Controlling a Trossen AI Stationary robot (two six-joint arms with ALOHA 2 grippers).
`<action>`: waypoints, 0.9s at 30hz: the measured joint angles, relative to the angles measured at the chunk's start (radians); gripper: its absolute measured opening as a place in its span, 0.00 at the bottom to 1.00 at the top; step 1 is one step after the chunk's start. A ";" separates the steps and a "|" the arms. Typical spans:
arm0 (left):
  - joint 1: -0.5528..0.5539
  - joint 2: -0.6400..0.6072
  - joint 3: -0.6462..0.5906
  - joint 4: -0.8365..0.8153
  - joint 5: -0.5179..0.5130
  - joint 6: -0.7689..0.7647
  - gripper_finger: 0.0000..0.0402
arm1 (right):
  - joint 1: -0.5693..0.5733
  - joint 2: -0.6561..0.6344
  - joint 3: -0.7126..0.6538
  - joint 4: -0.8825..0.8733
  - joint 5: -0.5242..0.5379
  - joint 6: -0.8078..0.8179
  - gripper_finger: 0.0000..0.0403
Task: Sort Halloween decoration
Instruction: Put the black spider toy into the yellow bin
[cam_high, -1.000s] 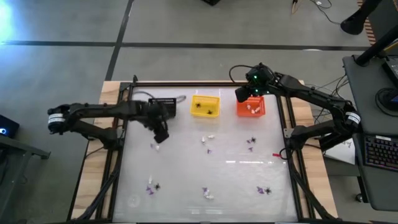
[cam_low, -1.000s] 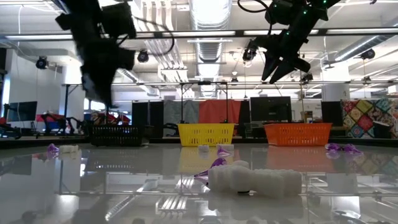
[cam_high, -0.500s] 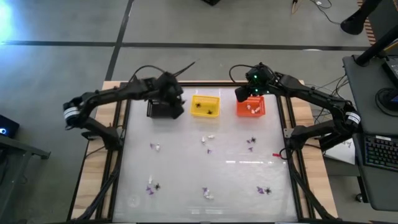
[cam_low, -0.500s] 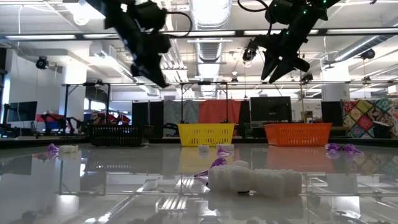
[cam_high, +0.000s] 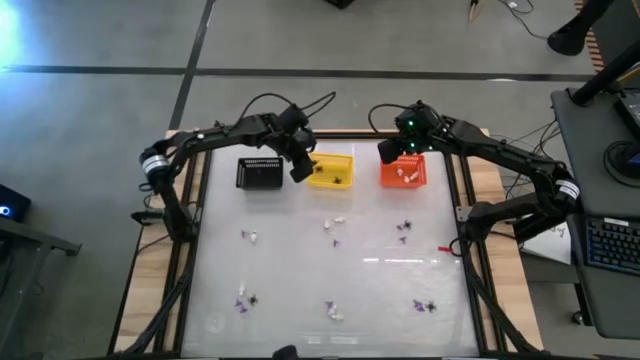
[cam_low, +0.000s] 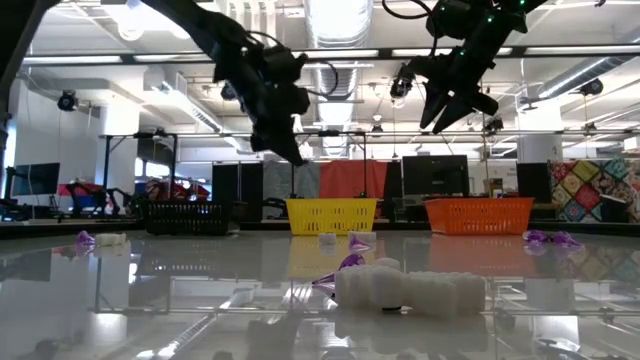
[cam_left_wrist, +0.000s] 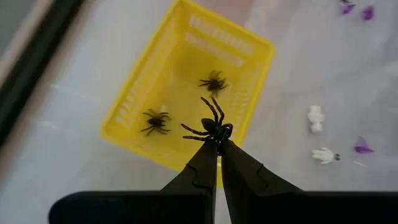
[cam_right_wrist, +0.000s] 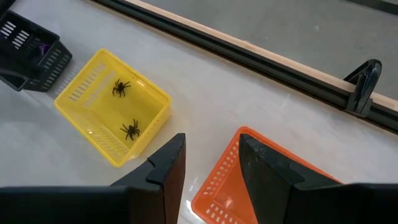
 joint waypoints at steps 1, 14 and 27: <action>0.005 0.014 0.003 0.006 0.018 0.005 0.00 | 0.000 0.000 0.000 0.000 0.000 0.000 0.35; 0.049 0.186 0.135 -0.015 0.152 0.059 0.00 | 0.000 0.000 0.001 0.000 0.000 0.000 0.35; 0.055 0.294 0.315 -0.238 0.137 0.173 0.23 | 0.000 0.000 0.001 -0.002 0.000 -0.002 0.35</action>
